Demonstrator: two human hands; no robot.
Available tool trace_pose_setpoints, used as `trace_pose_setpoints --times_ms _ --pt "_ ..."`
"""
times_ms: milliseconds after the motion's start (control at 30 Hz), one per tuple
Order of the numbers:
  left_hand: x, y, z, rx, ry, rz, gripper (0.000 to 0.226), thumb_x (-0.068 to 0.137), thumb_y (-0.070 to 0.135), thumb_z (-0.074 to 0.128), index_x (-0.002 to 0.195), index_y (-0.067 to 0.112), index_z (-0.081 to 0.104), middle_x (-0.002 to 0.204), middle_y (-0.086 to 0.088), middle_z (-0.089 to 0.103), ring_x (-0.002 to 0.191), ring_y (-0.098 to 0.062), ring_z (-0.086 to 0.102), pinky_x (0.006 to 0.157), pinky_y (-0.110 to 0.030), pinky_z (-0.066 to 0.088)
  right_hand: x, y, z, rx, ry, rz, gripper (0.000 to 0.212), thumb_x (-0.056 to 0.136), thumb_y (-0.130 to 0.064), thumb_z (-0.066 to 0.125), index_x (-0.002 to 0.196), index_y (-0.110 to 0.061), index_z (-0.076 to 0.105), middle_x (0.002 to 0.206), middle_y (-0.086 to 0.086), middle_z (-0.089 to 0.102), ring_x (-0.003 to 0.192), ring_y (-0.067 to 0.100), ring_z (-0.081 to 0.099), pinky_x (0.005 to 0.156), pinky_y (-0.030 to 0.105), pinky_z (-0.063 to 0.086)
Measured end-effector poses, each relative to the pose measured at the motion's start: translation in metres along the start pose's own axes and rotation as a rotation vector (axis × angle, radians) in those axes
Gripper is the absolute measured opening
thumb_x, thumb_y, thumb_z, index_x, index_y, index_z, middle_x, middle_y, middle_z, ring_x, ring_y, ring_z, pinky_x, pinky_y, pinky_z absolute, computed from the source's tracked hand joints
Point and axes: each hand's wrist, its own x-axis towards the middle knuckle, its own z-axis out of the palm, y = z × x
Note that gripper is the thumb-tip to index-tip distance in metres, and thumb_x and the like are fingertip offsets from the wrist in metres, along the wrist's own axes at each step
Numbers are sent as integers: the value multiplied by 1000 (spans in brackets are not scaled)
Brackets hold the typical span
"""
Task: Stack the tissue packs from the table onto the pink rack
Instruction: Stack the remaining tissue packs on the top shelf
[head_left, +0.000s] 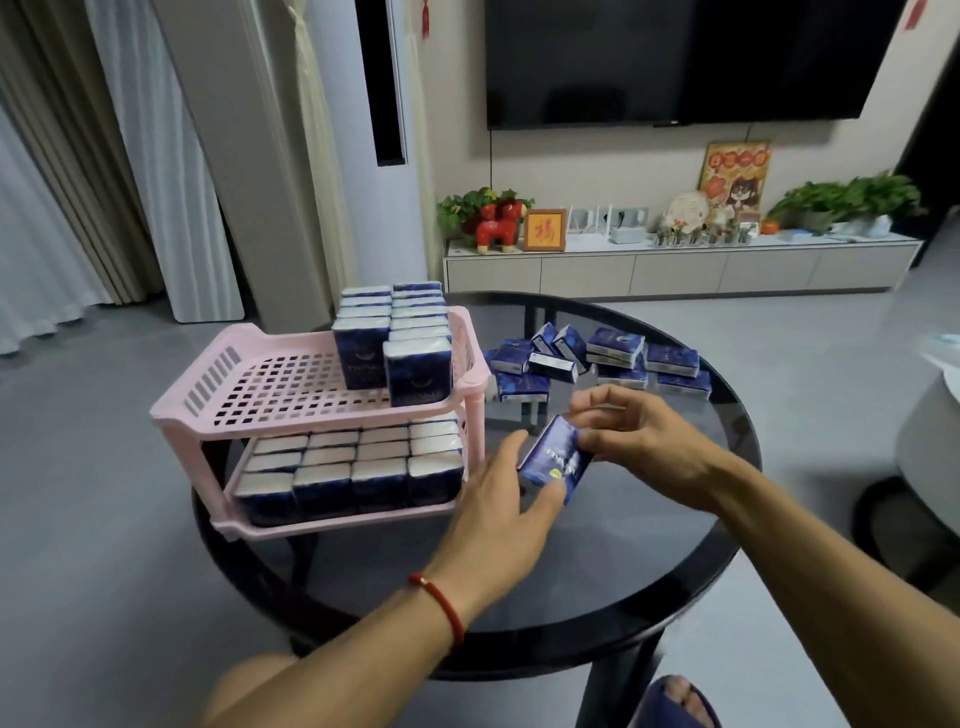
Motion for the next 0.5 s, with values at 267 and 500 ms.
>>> trace_pose_setpoints --times_ms 267,500 --pt "-2 -22 -17 46 14 -39 31 88 10 67 113 27 64 100 4 70 88 -13 67 86 -26 55 59 37 12 -489 346 47 33 96 -3 59 126 -15 63 128 8 67 104 21 67 96 43 57" --pt "-26 -43 -29 328 -246 80 71 82 -9 53 143 29 52 139 12 42 131 -7 39 117 -21 32 127 66 26 -1108 202 105 71 101 -30 52 160 -41 14 170 -10 13 150 34 24 115 62 28"
